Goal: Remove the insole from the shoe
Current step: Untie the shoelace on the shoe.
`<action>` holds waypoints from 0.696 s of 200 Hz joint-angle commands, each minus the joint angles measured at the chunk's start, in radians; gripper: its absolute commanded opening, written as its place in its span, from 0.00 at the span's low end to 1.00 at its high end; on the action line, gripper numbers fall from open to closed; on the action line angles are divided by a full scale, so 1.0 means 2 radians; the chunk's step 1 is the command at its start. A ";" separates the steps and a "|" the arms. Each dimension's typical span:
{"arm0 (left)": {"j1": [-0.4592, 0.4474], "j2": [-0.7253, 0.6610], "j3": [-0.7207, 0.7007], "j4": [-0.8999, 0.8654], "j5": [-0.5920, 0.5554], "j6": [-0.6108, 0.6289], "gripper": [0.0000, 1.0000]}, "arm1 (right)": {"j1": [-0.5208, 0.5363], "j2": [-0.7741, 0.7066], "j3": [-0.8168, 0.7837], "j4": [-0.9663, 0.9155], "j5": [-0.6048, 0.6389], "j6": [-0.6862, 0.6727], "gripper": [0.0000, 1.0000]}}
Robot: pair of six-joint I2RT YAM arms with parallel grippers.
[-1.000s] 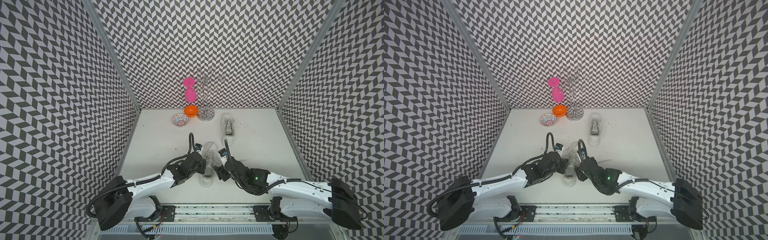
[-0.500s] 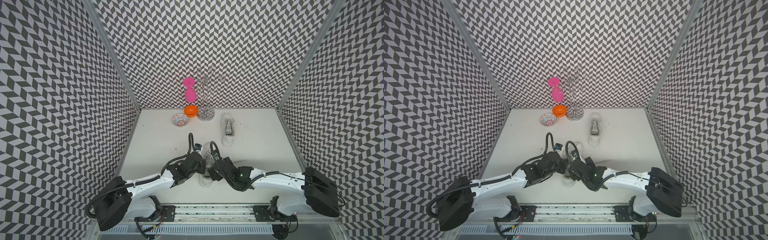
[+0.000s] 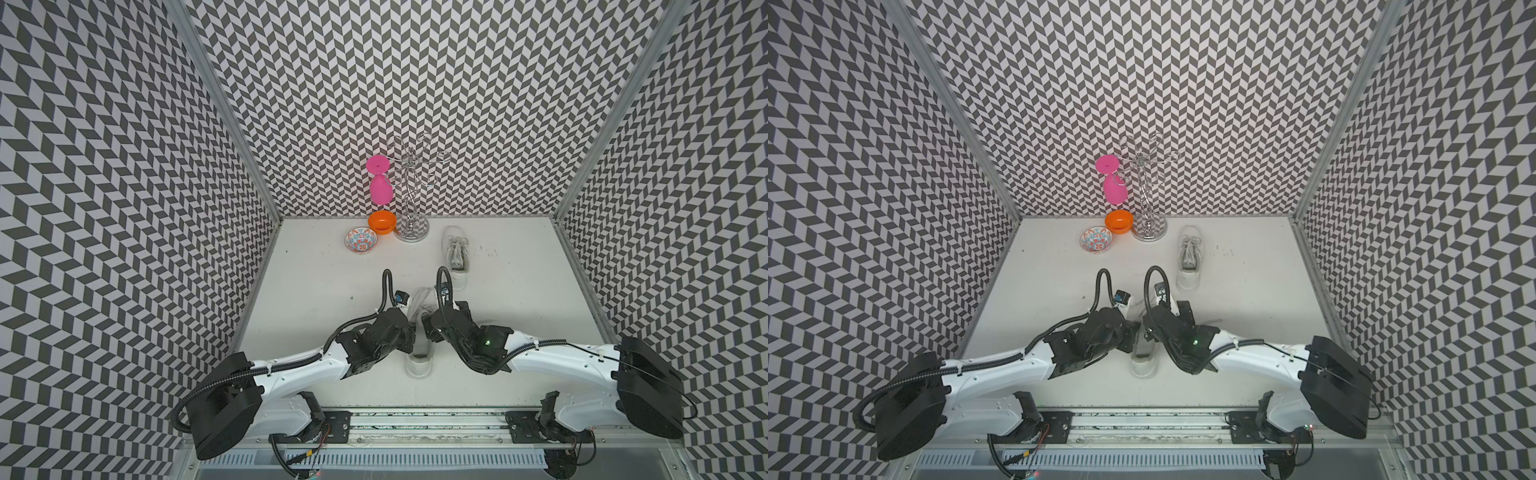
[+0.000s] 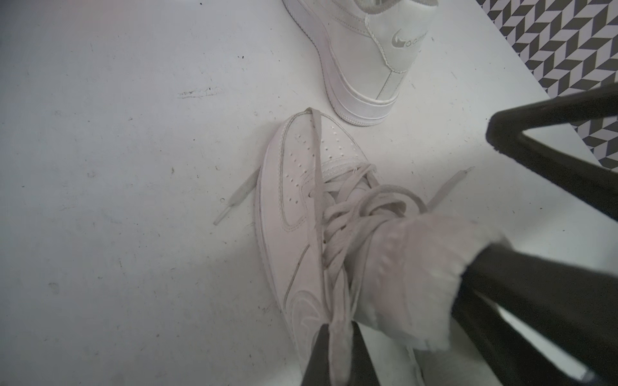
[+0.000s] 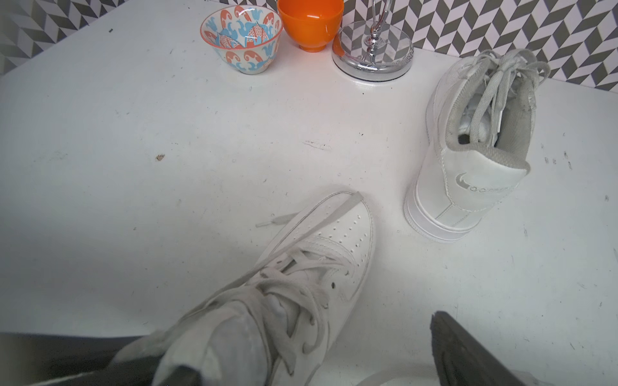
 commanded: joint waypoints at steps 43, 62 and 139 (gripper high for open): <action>-0.008 -0.007 0.001 0.050 0.007 0.019 0.39 | -0.009 0.011 0.007 0.031 -0.050 0.002 0.85; -0.011 0.005 0.008 0.051 0.012 0.031 0.47 | -0.009 0.005 -0.002 0.039 -0.057 0.005 0.85; -0.029 0.030 0.015 0.045 -0.034 0.032 0.69 | -0.009 -0.018 -0.006 0.043 -0.077 0.005 0.85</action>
